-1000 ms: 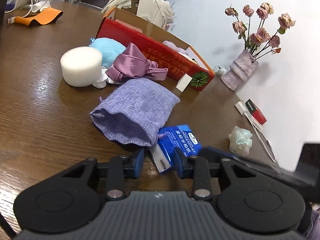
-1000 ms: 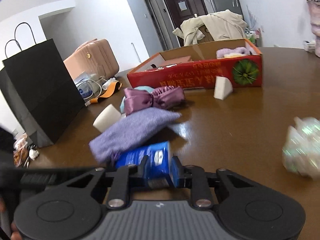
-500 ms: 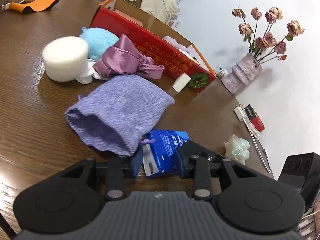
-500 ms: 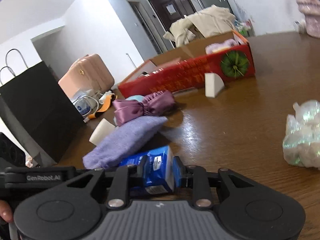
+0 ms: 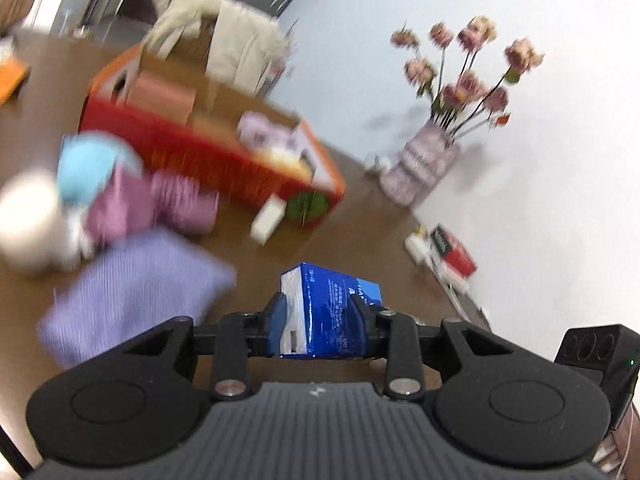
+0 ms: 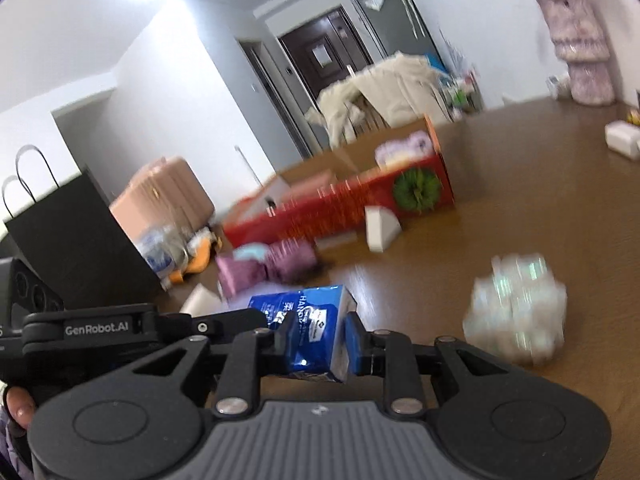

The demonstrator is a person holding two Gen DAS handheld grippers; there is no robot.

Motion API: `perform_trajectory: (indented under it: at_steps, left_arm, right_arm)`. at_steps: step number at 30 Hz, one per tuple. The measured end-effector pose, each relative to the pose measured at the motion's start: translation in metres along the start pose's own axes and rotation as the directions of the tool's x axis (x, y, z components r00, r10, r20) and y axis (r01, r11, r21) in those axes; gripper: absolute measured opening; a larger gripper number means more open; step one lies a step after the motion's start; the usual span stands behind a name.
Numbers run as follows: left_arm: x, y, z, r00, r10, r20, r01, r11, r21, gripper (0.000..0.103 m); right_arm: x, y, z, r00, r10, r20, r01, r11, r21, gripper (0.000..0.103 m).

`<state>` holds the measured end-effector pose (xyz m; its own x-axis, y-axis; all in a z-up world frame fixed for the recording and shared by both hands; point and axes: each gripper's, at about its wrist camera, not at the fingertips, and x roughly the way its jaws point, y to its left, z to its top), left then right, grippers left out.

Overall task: Organize soft objects
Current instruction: 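Carry the blue tissue packet with both grippers down into the box, then open both grippers and lift them out of the box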

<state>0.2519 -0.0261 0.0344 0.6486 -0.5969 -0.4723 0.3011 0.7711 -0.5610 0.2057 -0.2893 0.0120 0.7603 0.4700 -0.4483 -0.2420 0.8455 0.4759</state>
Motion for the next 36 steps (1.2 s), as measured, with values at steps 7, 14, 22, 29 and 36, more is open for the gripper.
perform_trajectory:
  at_steps: [7, 14, 22, 29, 36]
  left_arm:
    - [0.048, 0.010, 0.127, 0.998, 0.047, 0.046, -0.049, 0.998, 0.039, 0.033]
    - [0.172, 0.087, 0.233, 0.994, 0.081, -0.074, -0.086, 0.994, -0.066, 0.034]
    - [0.259, 0.141, 0.253, 0.967, 0.201, -0.157, -0.220, 0.969, -0.110, 0.041]
    - [0.223, 0.116, 0.259, 0.984, 0.166, -0.060, -0.167, 0.986, -0.014, 0.057]
    - [0.142, 0.063, 0.262, 0.979, 0.202, 0.019, -0.202, 0.971, 0.126, 0.067]
  right_arm:
    - [0.060, 0.009, 0.102, 0.997, 0.068, 0.042, -0.067, 0.997, -0.038, 0.024]
    - [0.207, -0.009, 0.215, 0.999, -0.025, -0.044, 0.027, 0.999, 0.035, 0.025]
    - [0.351, -0.067, 0.239, 0.974, -0.130, -0.185, 0.167, 0.966, 0.199, 0.024]
    - [0.366, -0.062, 0.231, 0.967, -0.140, -0.212, 0.176, 0.971, 0.160, 0.023]
    - [0.295, -0.035, 0.262, 0.983, -0.135, -0.123, 0.146, 0.985, 0.091, 0.024]
